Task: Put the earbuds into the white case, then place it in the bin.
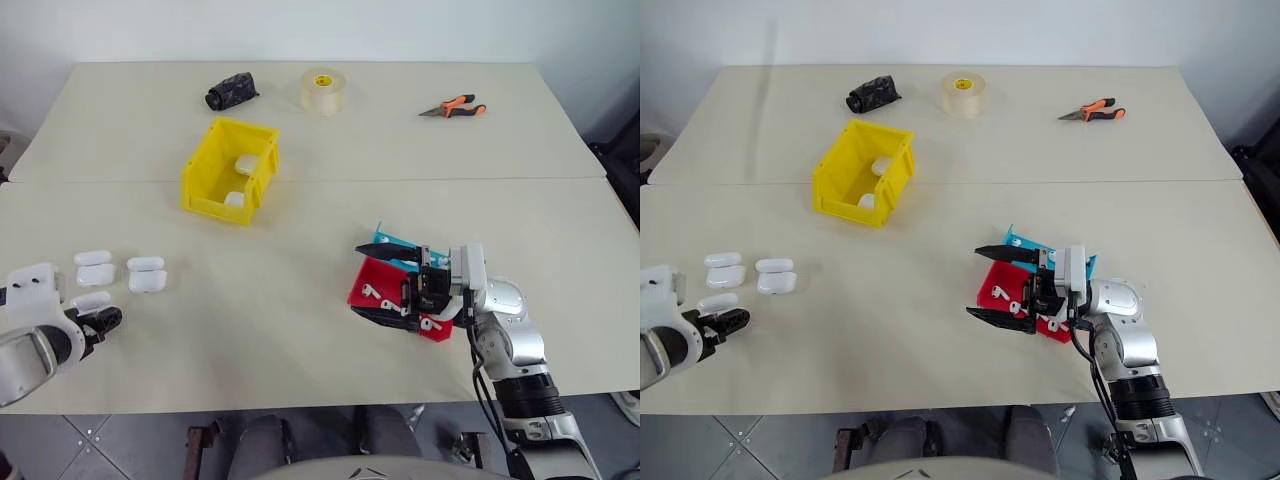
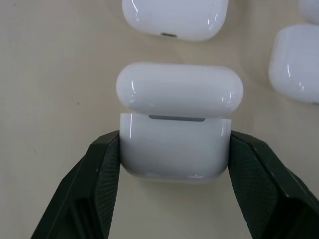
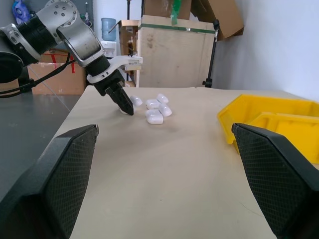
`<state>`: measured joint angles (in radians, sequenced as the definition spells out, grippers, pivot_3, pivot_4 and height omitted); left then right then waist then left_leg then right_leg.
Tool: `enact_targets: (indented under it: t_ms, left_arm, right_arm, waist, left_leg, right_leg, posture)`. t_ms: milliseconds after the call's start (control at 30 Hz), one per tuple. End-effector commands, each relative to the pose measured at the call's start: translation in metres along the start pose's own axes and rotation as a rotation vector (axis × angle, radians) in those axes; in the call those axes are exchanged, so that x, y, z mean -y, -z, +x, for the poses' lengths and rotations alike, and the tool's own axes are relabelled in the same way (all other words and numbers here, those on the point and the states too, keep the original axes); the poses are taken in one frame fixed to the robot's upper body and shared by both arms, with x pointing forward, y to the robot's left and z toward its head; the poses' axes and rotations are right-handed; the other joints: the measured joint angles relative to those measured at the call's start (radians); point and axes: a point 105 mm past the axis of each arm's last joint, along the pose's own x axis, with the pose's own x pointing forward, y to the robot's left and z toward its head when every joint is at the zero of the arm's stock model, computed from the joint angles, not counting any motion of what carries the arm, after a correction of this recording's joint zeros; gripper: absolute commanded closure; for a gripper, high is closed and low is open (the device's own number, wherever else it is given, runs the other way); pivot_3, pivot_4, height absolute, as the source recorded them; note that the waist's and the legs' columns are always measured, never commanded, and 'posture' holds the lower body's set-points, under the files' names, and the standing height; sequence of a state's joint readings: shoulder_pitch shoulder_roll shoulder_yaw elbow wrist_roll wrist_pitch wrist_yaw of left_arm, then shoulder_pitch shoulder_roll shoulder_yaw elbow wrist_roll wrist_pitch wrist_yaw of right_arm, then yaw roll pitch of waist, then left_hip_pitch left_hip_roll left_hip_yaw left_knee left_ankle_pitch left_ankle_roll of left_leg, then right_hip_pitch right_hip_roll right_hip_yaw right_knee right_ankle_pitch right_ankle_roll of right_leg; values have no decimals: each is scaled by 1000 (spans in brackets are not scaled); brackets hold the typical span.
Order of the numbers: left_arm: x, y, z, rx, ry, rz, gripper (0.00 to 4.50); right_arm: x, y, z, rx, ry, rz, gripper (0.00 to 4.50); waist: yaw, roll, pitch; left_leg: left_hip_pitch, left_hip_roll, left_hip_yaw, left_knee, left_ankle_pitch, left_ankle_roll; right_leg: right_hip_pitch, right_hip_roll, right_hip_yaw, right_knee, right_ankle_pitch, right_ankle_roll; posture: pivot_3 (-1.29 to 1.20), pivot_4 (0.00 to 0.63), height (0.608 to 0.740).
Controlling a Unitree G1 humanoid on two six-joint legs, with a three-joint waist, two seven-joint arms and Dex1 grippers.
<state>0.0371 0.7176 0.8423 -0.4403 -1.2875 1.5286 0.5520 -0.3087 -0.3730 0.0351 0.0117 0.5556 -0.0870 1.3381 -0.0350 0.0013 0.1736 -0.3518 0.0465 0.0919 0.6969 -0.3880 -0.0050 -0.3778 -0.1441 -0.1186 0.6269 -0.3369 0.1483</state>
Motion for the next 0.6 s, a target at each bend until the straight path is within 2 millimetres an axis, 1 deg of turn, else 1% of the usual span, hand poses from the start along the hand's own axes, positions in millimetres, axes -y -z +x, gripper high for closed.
enact_targets:
  t_ms: [33, 100, 200, 300, 333, 367, 433, 500, 600]
  left_arm:
    - [24, -15, -36, 183, 206, 71, 1684]
    - [43, -19, -53, 263, 327, 166, 1684]
    - [73, -32, -73, 445, 520, 309, 1684]
    - [100, -39, -85, 639, 739, 434, 1684]
    - [107, -38, -86, 685, 811, 466, 1684]
    - [113, -36, -81, 712, 852, 506, 1684]
    - [131, -25, -71, 730, 979, 571, 1684]
    - [150, -16, -68, 757, 1109, 608, 1684]
    - [181, -1, -64, 792, 1279, 666, 1684]
  right_arm:
    - [2, -2, -6, -8, 14, -20, 0]
    - [4, -2, -10, -21, 22, -17, 0]
    - [7, -2, -19, -49, 40, -20, 0]
    - [11, -3, -28, -76, 69, -32, 0]
    - [12, -4, -32, -84, 80, -37, 0]
    - [12, -5, -35, -95, 92, -43, 0]
    - [13, -7, -45, -122, 121, -56, 0]
    - [12, -11, -55, -154, 149, -74, 0]
    - [9, -16, -76, -227, 200, -95, 0]
  waist:
    - [0, -1, 0]
    - [7, -1, 0]
    - [16, 0, 0]
    - [24, 1, 0]
    - [25, 2, -1]
    - [26, 2, -1]
    - [31, 2, -1]
    - [35, 2, -1]
    - [38, 2, -1]
  left_leg:
    - [-1, 0, 0, 0, 0, 0]
    - [-1, 0, 0, 1, 0, -1]
    - [-1, -1, 2, 2, 0, -1]
    - [-1, -1, 7, 3, 0, -1]
    - [-1, -1, 8, 2, -1, -1]
    - [-1, -1, 9, 2, -1, -1]
    - [-1, 0, 10, 1, -1, -1]
    - [-1, 1, 11, 1, -1, -1]
    - [-2, 1, 11, 2, -1, -1]
  right_leg:
    - [0, 0, 0, 0, 0, 0]
    - [0, 0, 1, -1, 0, 0]
    - [1, 0, 2, -1, 0, -1]
    - [1, 2, 3, -2, -1, -1]
    - [1, 2, 3, -3, -1, -1]
    - [1, 3, 4, -4, -1, -1]
    - [1, 4, 4, -5, -1, -1]
    - [0, 5, 4, -5, -1, -1]
    - [0, 4, 5, -5, 0, 0]
  posture:
    - [0, 150, 740]
    - [0, 150, 740]
    - [0, 150, 740]
    - [0, 150, 740]
    - [0, 150, 740]
    - [0, 150, 740]
    - [0, 150, 740]
    - [0, 150, 740]
    - [0, 150, 740]
